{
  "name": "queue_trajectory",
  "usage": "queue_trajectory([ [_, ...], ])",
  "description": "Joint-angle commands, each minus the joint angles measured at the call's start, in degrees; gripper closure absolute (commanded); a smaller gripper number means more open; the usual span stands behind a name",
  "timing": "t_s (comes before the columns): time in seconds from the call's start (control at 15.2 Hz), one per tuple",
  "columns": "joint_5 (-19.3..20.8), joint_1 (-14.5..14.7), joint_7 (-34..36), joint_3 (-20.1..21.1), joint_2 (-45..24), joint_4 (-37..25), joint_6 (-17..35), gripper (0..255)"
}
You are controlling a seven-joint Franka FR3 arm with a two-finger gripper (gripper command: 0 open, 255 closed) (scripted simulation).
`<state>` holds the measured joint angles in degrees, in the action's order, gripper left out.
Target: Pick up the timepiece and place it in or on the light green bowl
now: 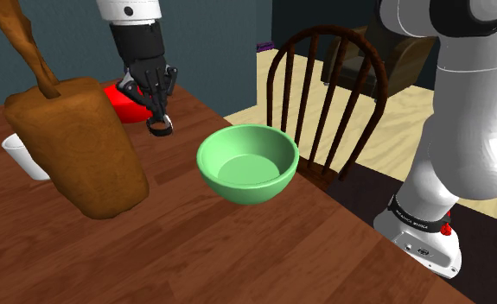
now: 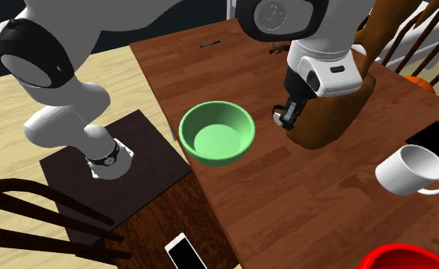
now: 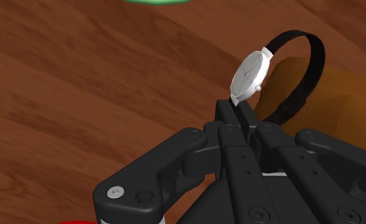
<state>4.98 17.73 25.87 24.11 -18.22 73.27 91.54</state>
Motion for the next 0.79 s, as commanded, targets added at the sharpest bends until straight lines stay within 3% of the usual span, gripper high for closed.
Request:
queue_trajectory([
  [0.0, 0.3, 0.4, 0.2, 0.0, -0.8, -2.8, -2.1, 255],
  [0.13, 0.6, 0.7, 0.3, 0.0, -1.4, -5.0, -3.7, 255],
  [0.4, -4.4, -3.4, -2.4, 0.0, 10.9, 10.5, 0.3, 255],
  [0.73, -9.8, -5.8, -6.7, -1.7, 24.3, 24.7, 2.0, 255],
])
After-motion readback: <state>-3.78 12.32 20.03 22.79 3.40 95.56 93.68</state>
